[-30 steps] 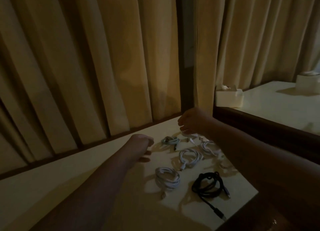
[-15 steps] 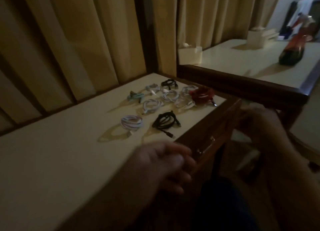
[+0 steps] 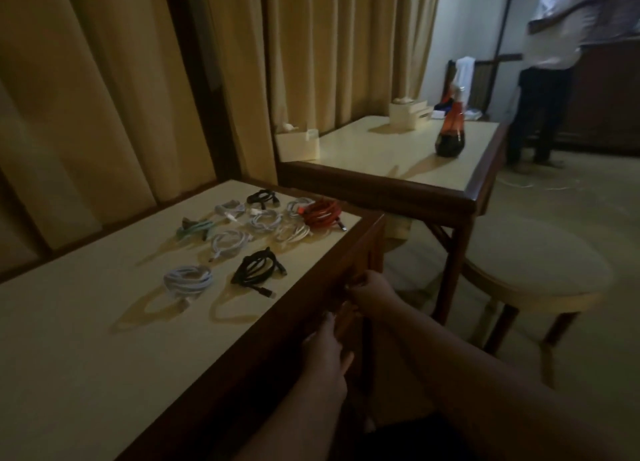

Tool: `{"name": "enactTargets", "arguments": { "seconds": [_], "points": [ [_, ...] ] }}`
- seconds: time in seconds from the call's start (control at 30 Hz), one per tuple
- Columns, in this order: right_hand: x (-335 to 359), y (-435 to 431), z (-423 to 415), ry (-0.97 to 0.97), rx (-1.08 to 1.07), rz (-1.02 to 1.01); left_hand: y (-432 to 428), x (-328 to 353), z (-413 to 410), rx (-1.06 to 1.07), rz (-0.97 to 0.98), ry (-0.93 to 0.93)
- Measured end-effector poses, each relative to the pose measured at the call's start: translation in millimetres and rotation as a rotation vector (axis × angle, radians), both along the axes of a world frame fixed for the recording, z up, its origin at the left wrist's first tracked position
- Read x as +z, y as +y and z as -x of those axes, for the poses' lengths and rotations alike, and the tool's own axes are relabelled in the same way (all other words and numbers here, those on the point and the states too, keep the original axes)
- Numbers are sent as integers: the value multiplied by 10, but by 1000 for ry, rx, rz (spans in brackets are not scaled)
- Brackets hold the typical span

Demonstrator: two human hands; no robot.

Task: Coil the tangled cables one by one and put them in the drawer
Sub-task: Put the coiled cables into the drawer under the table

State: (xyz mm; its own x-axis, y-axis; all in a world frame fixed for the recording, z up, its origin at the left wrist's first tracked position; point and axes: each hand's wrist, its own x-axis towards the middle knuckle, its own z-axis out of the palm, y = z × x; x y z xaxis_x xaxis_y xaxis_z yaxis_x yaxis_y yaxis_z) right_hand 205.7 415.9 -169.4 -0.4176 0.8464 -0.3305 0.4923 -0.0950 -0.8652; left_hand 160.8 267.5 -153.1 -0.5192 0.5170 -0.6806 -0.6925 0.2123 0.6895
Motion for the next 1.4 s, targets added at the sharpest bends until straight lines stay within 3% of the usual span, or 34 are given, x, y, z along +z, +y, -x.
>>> {"name": "enactTargets", "arguments": {
  "seconds": [0.47, 0.87, 1.03, 1.1, 1.17, 1.2, 1.27, 1.33, 1.4],
  "points": [
    [-8, 103, -61, 110, -8, 282, 346, -172, -52, 178, 6, 29],
    [-202, 47, -483, 60, 50, 4, 245, -248, -456, 218, -48, -3],
    [-181, -67, -741, -19, 103, -236, 100, -269, -609, 58, -20, 83],
    [-113, -56, -777, -69, 163, -297, -34, -128, -587, -107, -21, 109],
    [-21, -25, -806, -115, 191, -387, -249, 51, -522, -386, -23, 282],
    [38, -11, -819, -121, 177, -453, -357, 110, -457, -518, -41, 475],
    [178, 21, -814, -145, 141, -649, -560, 203, -269, -682, -109, 1063],
    [311, 46, -756, -254, 250, -862, -666, 303, -81, -754, -172, 1621],
    [420, 50, -648, -350, 432, -924, -644, 383, 50, -805, -96, 1877]
  ]
}}
